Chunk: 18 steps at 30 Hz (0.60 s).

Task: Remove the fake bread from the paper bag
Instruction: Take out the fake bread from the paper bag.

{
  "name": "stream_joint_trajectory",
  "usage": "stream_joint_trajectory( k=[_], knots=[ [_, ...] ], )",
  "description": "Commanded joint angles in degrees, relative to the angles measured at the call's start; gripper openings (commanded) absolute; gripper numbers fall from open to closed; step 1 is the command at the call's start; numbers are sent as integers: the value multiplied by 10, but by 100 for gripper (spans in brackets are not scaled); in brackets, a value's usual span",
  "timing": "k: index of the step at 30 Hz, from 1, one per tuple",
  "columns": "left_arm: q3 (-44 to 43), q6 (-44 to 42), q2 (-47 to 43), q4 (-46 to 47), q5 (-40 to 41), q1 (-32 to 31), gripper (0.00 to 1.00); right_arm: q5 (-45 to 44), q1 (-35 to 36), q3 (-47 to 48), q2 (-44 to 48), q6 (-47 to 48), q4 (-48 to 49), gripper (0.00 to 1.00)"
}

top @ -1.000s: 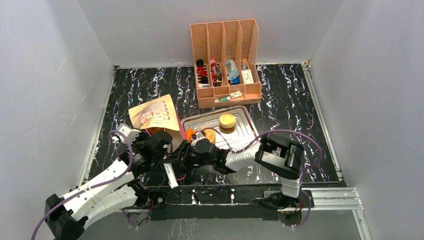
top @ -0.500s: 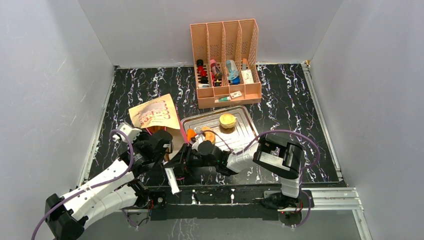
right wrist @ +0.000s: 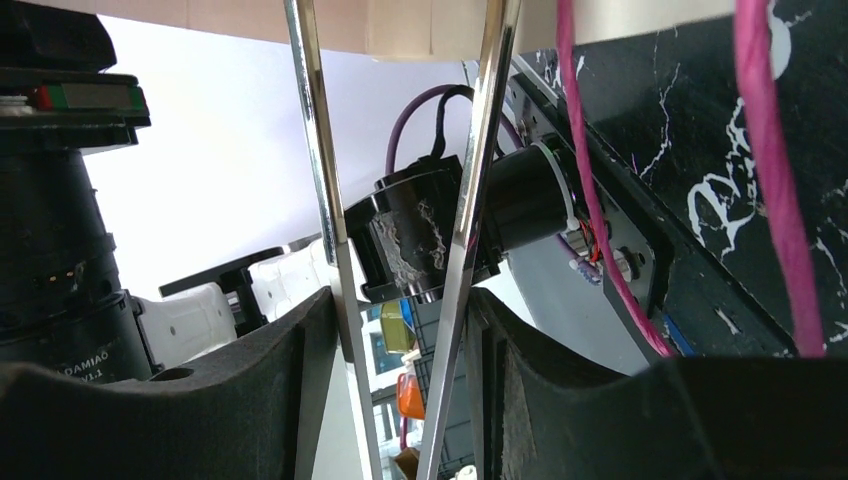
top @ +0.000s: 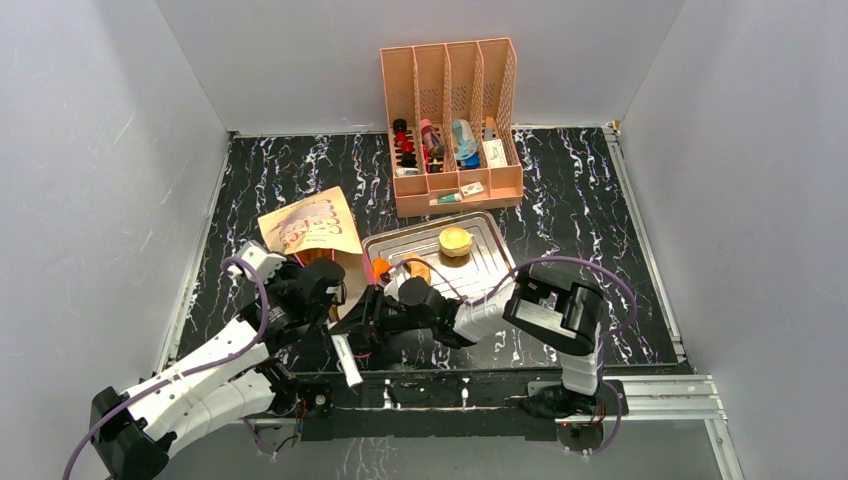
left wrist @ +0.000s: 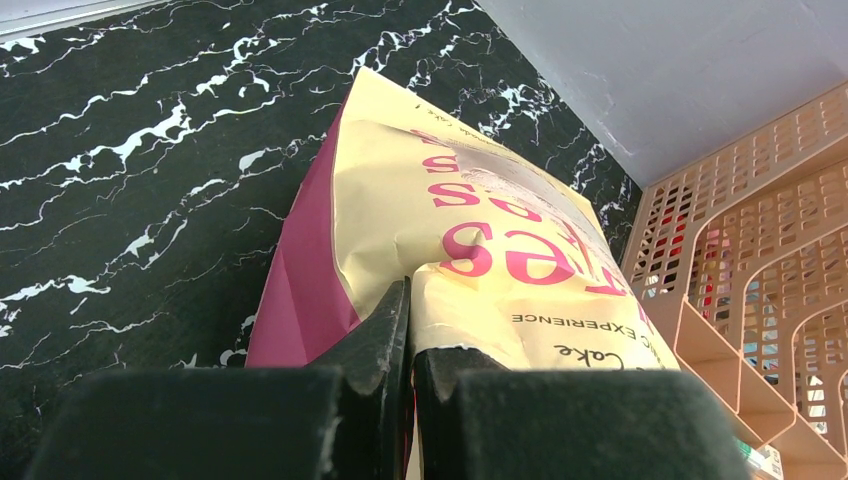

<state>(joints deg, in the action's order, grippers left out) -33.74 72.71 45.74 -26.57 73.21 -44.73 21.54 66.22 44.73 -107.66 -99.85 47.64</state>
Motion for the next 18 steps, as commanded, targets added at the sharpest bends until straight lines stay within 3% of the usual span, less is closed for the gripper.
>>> stream_joint_trajectory(
  k=[1,13,18],
  knots=[
    [-2,-17,1,18,-11,2,0,38,-9,36,-25,-13,44,45],
    [2,-26,-6,24,-28,2,0,72,-33,76,-77,-17,48,44],
    [5,-28,-3,32,-31,2,0,72,-37,76,-94,-24,70,34]
  ],
)
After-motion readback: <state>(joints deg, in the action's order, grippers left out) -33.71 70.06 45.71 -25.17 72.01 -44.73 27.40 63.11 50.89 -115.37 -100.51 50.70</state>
